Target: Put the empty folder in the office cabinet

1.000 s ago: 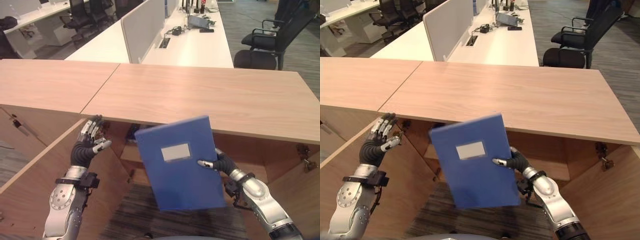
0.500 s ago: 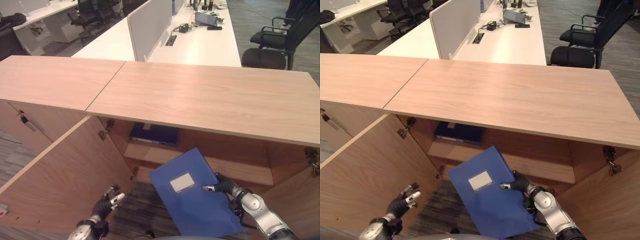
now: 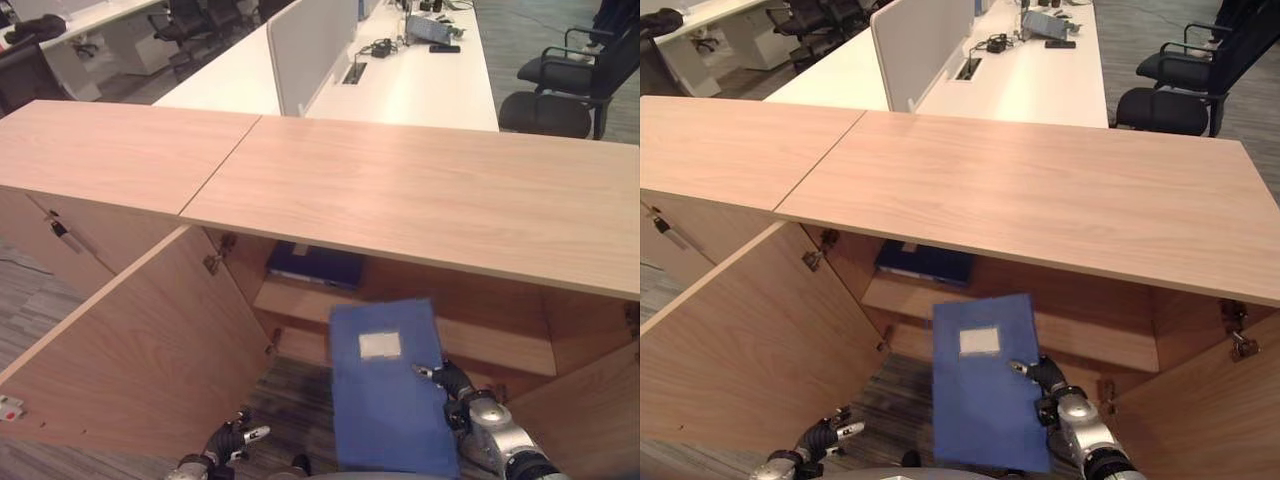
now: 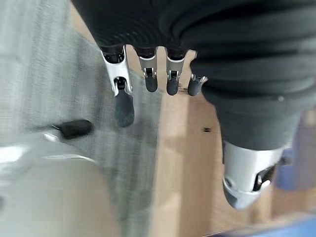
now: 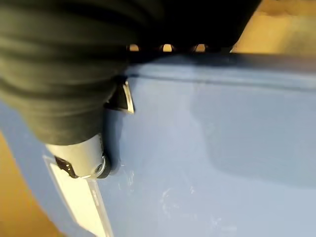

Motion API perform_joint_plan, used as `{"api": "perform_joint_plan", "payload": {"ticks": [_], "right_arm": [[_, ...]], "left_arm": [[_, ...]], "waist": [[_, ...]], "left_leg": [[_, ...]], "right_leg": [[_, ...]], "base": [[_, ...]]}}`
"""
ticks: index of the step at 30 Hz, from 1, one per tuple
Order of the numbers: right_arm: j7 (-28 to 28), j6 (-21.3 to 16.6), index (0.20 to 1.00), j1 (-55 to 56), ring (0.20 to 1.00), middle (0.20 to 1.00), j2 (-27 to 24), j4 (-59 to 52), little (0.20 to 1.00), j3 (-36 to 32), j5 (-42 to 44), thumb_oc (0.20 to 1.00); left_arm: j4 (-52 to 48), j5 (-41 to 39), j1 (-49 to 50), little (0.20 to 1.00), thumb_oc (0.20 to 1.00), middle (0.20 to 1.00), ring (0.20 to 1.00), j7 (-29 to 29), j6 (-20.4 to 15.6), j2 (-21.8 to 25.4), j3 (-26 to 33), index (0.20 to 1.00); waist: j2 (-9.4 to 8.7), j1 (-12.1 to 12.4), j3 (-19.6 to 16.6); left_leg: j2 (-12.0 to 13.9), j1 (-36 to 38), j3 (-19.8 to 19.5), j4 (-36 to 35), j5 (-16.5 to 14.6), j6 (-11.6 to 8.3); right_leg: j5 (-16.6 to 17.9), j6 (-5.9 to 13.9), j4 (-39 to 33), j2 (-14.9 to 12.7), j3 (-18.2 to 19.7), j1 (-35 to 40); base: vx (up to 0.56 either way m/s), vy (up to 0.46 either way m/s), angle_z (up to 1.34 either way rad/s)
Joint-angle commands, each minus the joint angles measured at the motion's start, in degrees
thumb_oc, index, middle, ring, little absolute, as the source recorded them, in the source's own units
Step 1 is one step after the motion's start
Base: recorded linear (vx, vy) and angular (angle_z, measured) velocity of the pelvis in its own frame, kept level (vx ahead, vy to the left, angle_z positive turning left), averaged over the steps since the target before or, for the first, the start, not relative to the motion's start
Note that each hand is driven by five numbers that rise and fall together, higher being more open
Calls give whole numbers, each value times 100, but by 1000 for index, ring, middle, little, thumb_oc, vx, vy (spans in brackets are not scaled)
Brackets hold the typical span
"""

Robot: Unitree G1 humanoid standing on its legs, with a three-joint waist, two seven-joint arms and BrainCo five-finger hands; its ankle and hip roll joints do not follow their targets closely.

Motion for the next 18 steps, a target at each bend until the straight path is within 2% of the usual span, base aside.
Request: {"api": "perform_joint_plan", "payload": {"ticks": [1, 4, 6, 7, 10, 14, 16, 17, 18], "right_arm": [[-350, -685, 200, -1058, 200, 200, 66, 369, 200, -437, 1713, 200], [-539, -843, 200, -1426, 200, 200, 48, 652, 200, -874, 2543, 200], [-789, -1102, 200, -1913, 200, 200, -111, 1094, 200, -1436, 3488, 200], [-771, -1107, 200, -1937, 200, 200, -128, 1123, 200, -1444, 3514, 200], [-925, -1290, 200, -2462, 200, 200, -368, 1503, 200, -1907, 4321, 200], [-1137, -1416, 200, -3403, 200, 200, -825, 1955, 200, -2225, 4993, 200], [-1216, -1471, 200, -4067, 200, 200, -1106, 2078, 200, -2169, 5212, 200], [-1300, -1531, 200, -4674, 200, 200, -1338, 2154, 200, -2018, 5309, 200], [-1302, -1532, 200, -4705, 200, 200, -1355, 2166, 200, -2012, 5314, 200]], "left_arm": [[-180, 150, -319, 1000, 1000, 1000, 1000, 52, -239, 160, -376, 1000], [-248, 123, -304, 1000, 1000, 1000, 1000, 38, -225, 242, -515, 1000], [-262, 31, -342, 1000, 1000, 1000, 1000, 84, -208, 277, -632, 1000], [-261, 28, -361, 1000, 1000, 1000, 1000, 86, -207, 280, -642, 1000], [-292, -8, -500, 1000, 1000, 1000, 1000, 118, -197, 334, -836, 1000], [-391, -155, -750, 1000, 1000, 1000, 1000, 215, -218, 403, -1108, 1000], [-459, -196, -924, 1000, 1000, 1000, 1000, 243, -245, 457, -1327, 1000], [-522, -48, -1020, 1000, 1000, 1000, 1000, 234, -271, 568, -1620, 1000], [-524, -49, -1040, 1000, 1000, 1000, 1000, 234, -269, 561, -1618, 1000]], "waist": [[-163, 200, 238], [-113, 238, 293], [-45, 282, 360], [-45, 293, 368], [64, 327, 499], [253, 416, 730], [366, 477, 924], [475, 534, 1049], [483, 540, 1056]], "left_leg": [[-107, -119, -72, 17, -173, -37], [-108, -189, -65, 19, -165, -40], [-117, -291, -95, 32, -158, -46], [-116, -298, -98, 35, -159, -47], [-122, -439, -147, 63, -122, -57], [-137, -768, -197, 135, -41, -67], [-136, -1139, -195, 391, -37, -76], [-109, -1457, -175, 657, -123, -97], [-110, -1512, -169, 686, -92, -87]], "right_leg": [[-585, 273, 131, -86, 187, 207], [-592, 276, 139, -79, 189, 133], [-618, 275, 174, -79, 197, 39], [-621, 274, 179, -79, 195, 31], [-650, 273, 252, -88, 185, -113], [-682, 268, 428, -131, 179, -481], [-688, 256, 627, -197, 217, -835], [-777, 240, 908, -272, 297, -1203], [-744, 235, 935, -279, 300, -1258]], "base": [[0, 0, 0], [0, 0, 0], [0, 0, 0], [0, 0, 0], [-38, 8, 8], [-81, 4, 8], [-129, 7, 4], [-92, 16, -5], [-66, 24, -10]]}}
